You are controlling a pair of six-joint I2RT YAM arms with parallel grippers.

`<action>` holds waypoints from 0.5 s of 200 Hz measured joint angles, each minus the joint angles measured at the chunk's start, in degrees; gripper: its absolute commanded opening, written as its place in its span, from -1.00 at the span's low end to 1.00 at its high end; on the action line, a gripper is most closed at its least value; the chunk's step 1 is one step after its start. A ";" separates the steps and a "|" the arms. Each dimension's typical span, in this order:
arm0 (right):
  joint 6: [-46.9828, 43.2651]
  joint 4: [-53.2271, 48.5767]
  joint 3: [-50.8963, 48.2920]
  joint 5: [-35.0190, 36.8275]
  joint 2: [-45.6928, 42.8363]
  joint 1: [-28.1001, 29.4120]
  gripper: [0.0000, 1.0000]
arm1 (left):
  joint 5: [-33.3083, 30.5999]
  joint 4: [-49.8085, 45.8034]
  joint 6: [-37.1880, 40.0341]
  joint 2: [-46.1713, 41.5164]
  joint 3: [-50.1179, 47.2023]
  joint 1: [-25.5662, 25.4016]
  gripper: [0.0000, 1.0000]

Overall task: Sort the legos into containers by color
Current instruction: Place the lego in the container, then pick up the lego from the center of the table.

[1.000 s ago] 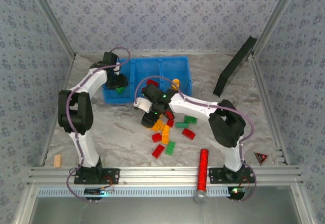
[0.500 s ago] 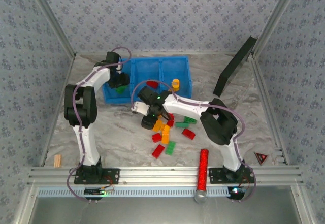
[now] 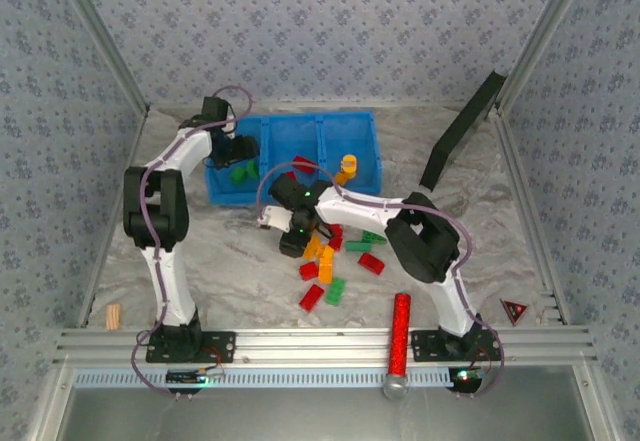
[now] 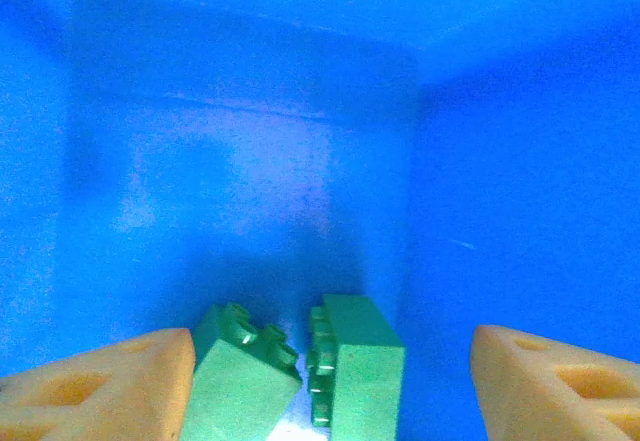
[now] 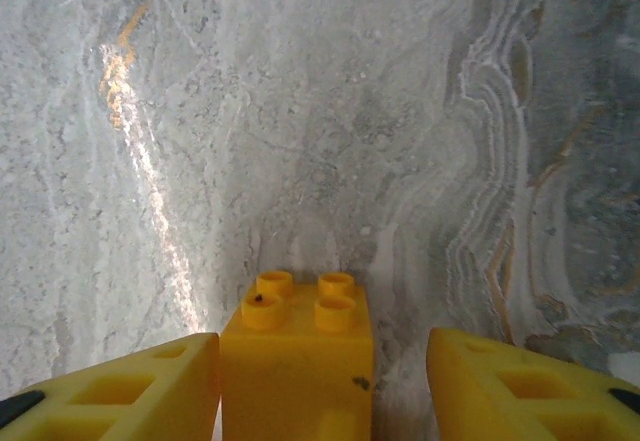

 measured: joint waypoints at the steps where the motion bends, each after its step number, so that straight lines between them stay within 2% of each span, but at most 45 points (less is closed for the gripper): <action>1: -0.04 0.00 0.07 0.00 0.07 0.02 0.13 | 0.09 0.00 0.00 -0.02 0.02 0.02 0.48; 12: -0.07 -0.09 0.28 -0.11 0.26 0.11 0.06 | 1.46 -0.02 0.04 -0.61 0.00 0.35 0.48; 46: -0.35 -0.57 1.07 -0.11 1.60 0.35 -0.35 | 4.74 -0.09 0.00 -5.64 0.33 0.81 0.49; 67: -0.26 -0.70 1.66 -0.13 1.77 0.35 -0.49 | 6.49 0.00 0.04 -9.51 1.33 1.14 0.48; 100: -0.24 -0.98 1.68 -0.81 1.77 0.24 -0.57 | 9.20 0.09 0.02 -13.84 1.51 2.01 0.48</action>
